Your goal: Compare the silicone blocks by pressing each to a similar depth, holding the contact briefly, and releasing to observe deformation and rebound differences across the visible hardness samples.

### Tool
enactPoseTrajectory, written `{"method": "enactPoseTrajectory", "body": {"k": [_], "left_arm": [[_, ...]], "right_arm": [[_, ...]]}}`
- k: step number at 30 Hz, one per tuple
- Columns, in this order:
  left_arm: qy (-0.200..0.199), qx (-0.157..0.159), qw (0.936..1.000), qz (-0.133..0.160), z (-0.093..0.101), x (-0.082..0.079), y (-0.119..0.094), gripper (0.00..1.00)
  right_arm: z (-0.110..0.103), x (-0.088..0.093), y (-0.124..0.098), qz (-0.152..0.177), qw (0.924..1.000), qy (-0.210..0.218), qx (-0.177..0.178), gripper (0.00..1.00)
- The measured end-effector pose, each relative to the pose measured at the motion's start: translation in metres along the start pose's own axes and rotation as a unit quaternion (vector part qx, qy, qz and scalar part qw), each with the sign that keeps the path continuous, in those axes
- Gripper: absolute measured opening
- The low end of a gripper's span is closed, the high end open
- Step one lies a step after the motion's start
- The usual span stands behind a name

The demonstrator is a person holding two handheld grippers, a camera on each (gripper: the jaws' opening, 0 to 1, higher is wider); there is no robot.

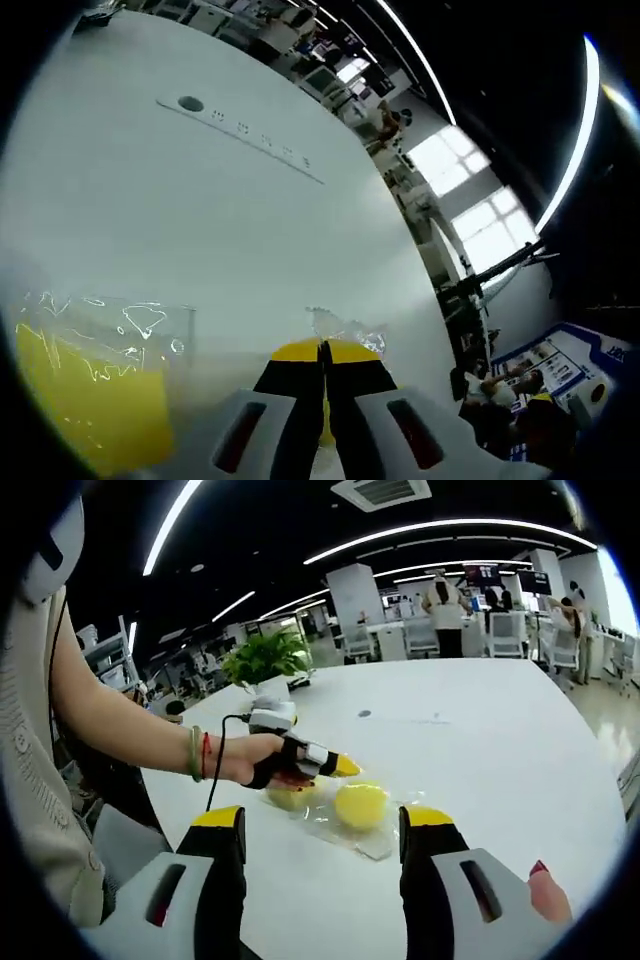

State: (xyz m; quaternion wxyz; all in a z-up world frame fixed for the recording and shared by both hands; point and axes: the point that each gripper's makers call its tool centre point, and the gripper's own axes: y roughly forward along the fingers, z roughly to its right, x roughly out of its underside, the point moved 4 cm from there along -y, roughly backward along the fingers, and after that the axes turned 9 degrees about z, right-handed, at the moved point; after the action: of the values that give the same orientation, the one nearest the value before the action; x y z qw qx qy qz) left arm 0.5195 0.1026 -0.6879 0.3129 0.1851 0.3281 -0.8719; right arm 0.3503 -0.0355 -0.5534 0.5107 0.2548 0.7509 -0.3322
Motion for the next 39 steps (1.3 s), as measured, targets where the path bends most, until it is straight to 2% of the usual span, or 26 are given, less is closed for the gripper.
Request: {"method": "enactPoseTrajectory", "body": {"k": [5,9,12,15,17,22,25,28,31,33,34,35,36,37,39], "left_arm": [[0.009,-0.045,0.9987,-0.023,-0.018,0.004,0.006,0.0],[0.001,-0.048,0.9986,-0.021,-0.02,0.005,0.007,0.0],[0.02,-0.054,0.9981,-0.024,-0.022,0.005,0.007,0.0],[0.023,-0.056,0.9978,-0.026,-0.021,0.004,0.006,0.01],[0.052,-0.051,0.997,-0.024,-0.019,0.004,0.005,0.02],[0.122,-0.057,0.9902,-0.036,-0.018,0.001,-0.002,0.08],[0.14,-0.05,0.988,-0.043,-0.013,0.001,-0.007,0.14],[0.178,-0.048,0.9817,-0.051,-0.012,0.0,-0.012,0.16],[0.225,-0.047,0.9713,-0.061,-0.009,-0.003,-0.018,0.18],[0.262,-0.045,0.9617,-0.068,-0.008,-0.005,-0.022,0.19],[0.293,-0.045,0.9522,-0.072,-0.009,-0.007,-0.023,0.2],[0.314,-0.045,0.9455,-0.076,-0.008,-0.008,-0.025,0.21],[0.35,-0.041,0.932,-0.084,-0.008,-0.009,-0.027,0.23],[0.37,-0.041,0.9238,-0.089,-0.007,-0.009,-0.029,0.24],[0.423,-0.039,0.9004,-0.095,-0.006,-0.011,-0.034,0.24]], "right_arm": [[0.002,0.001,0.006,-0.002,1.0,0.002,-0.003,0.57],[0.001,0.004,0.01,-0.006,1.0,0.003,-0.007,0.56],[0.0,0.006,0.011,-0.009,0.9999,0.003,-0.01,0.56],[-0.001,0.006,0.011,-0.012,0.9999,0.001,-0.012,0.55],[-0.002,0.007,0.012,-0.014,0.9998,0.0,-0.013,0.55],[-0.006,0.007,0.012,-0.016,0.9997,-0.003,-0.019,0.54],[-0.009,0.008,0.013,-0.017,0.9996,-0.005,-0.023,0.54],[-0.013,0.009,0.015,-0.024,0.9991,-0.011,-0.032,0.53],[-0.016,0.005,0.016,-0.026,0.9987,-0.023,-0.038,0.52],[-0.017,0.001,0.015,-0.019,0.9988,-0.023,-0.039,0.52],[-0.017,0.001,0.015,-0.018,0.9988,-0.023,-0.039,0.52],[-0.018,0.0,0.014,-0.017,0.9988,-0.024,-0.039,0.52],[-0.019,0.0,0.014,-0.017,0.9987,-0.027,-0.038,0.52],[-0.02,0.001,0.014,-0.017,0.9987,-0.028,-0.039,0.52],[-0.022,0.001,0.013,-0.018,0.9987,-0.028,-0.04,0.52]]}}
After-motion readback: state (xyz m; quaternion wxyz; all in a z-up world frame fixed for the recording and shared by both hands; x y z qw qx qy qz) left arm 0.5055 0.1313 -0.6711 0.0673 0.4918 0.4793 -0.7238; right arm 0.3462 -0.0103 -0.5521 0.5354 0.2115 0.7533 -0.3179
